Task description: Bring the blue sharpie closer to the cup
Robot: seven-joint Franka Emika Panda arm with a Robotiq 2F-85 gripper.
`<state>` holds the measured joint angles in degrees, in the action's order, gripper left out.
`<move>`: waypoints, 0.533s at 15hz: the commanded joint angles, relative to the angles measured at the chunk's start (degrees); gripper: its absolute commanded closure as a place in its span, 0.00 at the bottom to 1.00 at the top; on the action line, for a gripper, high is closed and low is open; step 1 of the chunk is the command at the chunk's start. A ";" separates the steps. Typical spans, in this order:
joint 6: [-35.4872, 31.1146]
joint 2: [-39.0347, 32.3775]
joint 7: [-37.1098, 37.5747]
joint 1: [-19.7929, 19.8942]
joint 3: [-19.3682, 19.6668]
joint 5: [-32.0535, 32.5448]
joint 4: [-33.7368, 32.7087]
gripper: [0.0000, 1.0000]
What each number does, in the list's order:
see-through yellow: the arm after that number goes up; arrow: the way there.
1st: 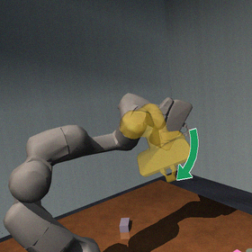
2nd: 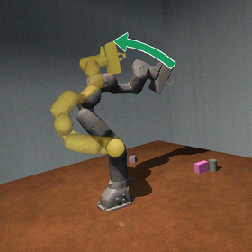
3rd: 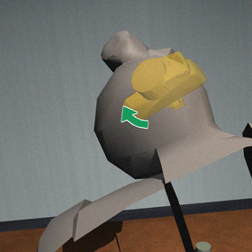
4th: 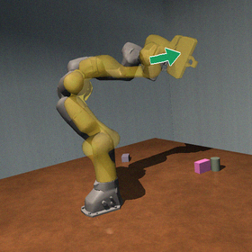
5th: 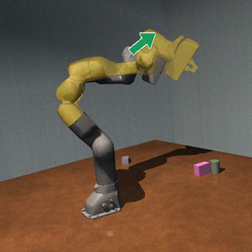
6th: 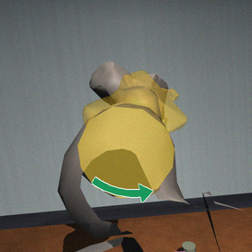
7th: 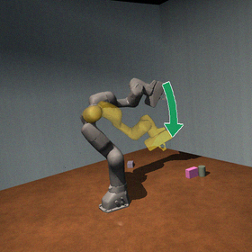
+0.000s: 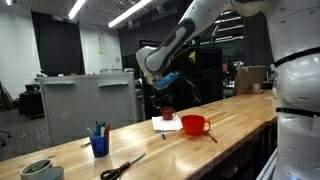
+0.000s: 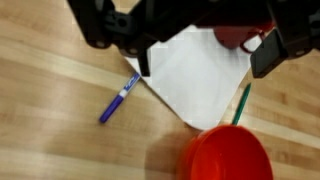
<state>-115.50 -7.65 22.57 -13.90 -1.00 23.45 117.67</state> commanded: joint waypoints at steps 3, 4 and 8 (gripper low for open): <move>-3.15 8.07 -11.47 5.62 -2.20 -20.09 13.08 0.00; -4.36 8.45 -13.36 6.00 -2.36 -24.19 14.62 0.00; -7.78 6.39 -15.40 6.50 -2.60 -28.61 14.90 0.00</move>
<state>-123.48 -1.24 7.12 -8.52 -2.50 -5.27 132.70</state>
